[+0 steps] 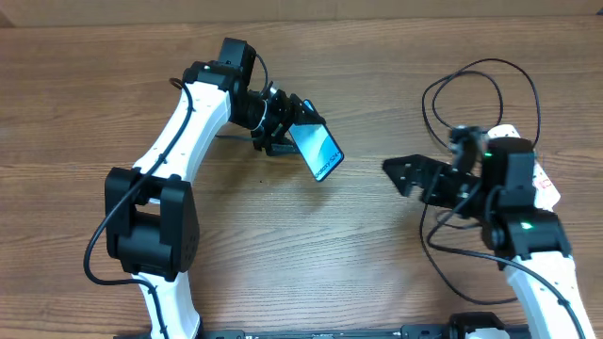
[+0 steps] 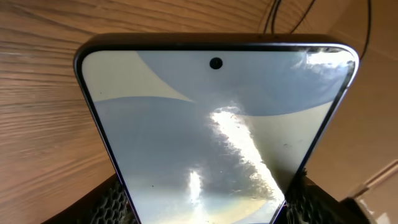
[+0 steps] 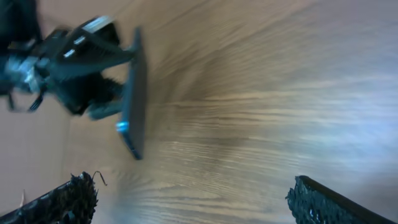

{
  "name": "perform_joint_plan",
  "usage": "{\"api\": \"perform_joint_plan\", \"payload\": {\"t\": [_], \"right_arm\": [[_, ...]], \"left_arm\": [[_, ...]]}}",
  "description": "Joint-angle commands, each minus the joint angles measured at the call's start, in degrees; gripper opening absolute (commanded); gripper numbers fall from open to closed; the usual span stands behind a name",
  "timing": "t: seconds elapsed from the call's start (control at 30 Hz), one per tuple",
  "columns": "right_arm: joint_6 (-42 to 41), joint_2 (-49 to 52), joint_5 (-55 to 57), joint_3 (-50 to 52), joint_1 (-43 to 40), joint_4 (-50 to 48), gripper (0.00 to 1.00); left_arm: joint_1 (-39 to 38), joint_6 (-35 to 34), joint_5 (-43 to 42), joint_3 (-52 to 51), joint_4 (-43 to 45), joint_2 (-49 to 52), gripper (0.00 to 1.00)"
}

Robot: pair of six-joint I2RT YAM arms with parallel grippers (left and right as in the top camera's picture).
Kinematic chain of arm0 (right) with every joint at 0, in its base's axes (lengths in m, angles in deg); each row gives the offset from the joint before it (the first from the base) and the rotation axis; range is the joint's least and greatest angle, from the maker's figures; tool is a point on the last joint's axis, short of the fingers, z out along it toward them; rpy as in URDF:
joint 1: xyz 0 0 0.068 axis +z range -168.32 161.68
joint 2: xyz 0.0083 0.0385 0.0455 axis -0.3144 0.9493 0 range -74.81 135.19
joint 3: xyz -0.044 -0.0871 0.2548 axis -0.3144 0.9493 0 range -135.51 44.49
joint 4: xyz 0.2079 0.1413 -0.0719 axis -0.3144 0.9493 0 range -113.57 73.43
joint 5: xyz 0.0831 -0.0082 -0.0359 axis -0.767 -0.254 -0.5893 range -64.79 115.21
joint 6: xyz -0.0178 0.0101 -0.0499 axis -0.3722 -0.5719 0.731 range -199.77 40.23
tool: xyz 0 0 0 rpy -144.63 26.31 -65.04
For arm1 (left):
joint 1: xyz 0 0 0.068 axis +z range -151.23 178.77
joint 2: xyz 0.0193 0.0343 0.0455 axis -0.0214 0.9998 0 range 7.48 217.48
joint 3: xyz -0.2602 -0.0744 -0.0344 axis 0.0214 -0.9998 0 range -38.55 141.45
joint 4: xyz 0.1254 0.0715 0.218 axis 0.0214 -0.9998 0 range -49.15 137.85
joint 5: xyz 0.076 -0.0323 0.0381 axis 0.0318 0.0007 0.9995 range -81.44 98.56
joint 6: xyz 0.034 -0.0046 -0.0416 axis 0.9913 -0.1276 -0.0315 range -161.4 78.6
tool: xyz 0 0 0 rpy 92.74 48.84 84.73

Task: Plug charger to phone and switch on socket
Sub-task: 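Move the right gripper toward the held phone's lower end, then close the right gripper on the phone's bottom edge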

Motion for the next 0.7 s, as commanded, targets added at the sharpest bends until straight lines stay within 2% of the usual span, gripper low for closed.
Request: {"api": "perform_joint_plan", "payload": {"t": [0.0, 0.2, 0.3, 0.67], "right_arm": [[0.22, 0.70, 3.32, -0.31, 6.67, -5.53, 1.00], [-0.26, 3.48, 15.10, -0.31, 17.57, -14.38, 1.00], [-3.98, 6.38, 21.29, -0.31, 21.35, -17.22, 1.00], [-4.94, 17.75, 22.08, -0.31, 24.37, -34.27, 1.00]], "left_arm": [[-0.44, -4.85, -4.66, 1.62, 1.79, -0.11, 0.48], [-0.44, -7.06, -9.64, 1.62, 6.60, -0.11, 0.48], [-0.50, -7.87, -11.93, 1.62, 8.83, -0.11, 0.48], [-1.09, -8.74, -16.24, 1.62, 10.45, -0.11, 0.48]]}}
